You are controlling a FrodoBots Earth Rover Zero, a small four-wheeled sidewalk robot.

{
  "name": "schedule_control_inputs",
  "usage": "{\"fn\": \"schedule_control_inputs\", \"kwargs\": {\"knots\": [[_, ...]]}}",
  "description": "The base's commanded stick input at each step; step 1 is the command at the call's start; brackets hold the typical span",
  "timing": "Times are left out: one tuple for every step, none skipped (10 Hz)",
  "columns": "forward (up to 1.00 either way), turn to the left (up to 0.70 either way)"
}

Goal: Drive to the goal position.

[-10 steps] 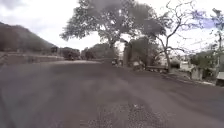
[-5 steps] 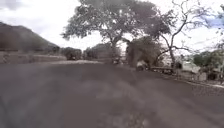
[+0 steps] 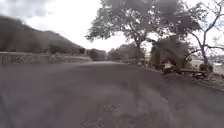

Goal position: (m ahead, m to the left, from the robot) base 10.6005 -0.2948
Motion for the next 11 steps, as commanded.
{"fn": "schedule_control_inputs", "kwargs": {"knots": [[0.70,0.27],[0.70,0.14],[0.70,0.00],[0.70,0.00],[0.70,0.00],[0.70,0.00],[0.70,0.00],[0.70,0.00],[0.70,-0.22],[0.70,-0.27],[0.70,-0.27]]}}
